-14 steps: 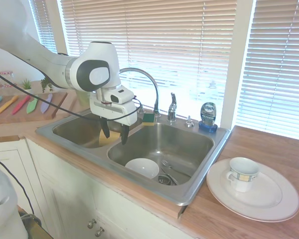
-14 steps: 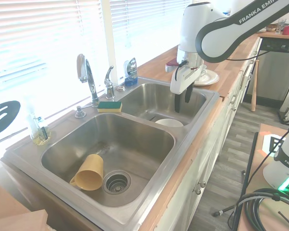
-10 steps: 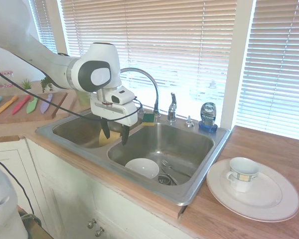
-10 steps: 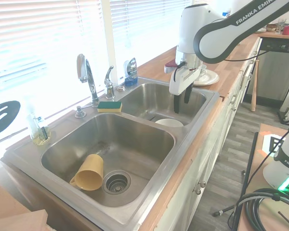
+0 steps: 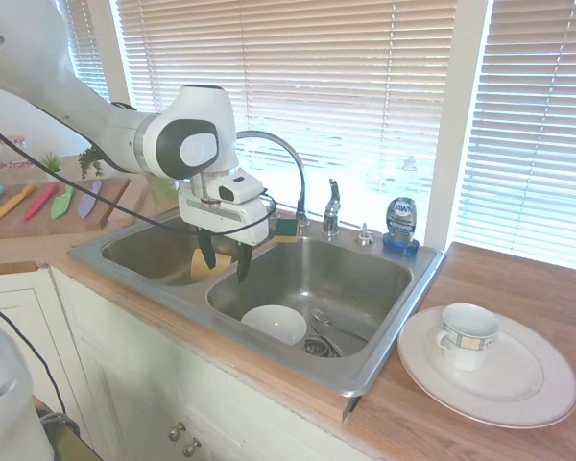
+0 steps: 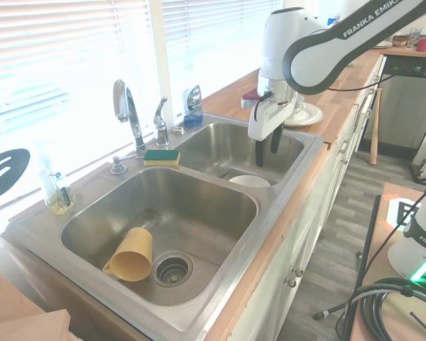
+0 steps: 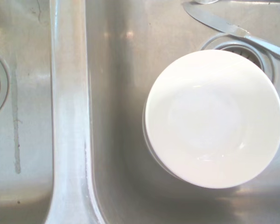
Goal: Turn off the faucet
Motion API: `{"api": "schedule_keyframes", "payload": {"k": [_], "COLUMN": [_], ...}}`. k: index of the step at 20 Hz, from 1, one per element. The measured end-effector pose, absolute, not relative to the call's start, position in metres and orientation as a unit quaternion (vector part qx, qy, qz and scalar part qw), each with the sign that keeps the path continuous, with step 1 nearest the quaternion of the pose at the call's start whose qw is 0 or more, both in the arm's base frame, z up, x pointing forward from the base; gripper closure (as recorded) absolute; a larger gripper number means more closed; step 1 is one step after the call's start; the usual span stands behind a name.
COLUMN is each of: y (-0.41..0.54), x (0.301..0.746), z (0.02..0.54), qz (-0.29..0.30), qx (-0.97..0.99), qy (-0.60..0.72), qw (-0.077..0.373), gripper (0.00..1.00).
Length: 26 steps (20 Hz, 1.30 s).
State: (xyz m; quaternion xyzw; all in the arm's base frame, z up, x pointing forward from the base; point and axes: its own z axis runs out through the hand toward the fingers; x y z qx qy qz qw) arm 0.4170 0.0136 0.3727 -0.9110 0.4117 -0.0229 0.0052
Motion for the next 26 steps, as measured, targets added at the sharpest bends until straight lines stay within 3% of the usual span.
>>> {"api": "schedule_keyframes", "payload": {"k": [18, 26], "y": [0.009, 0.01], "x": [0.425, 0.503], "z": [0.378, 0.394], "qz": [-0.028, -0.049], "qx": [-0.908, -0.899], "qy": [0.417, 0.434], "qw": [0.008, 0.025], "gripper": [1.0, 1.0]}}
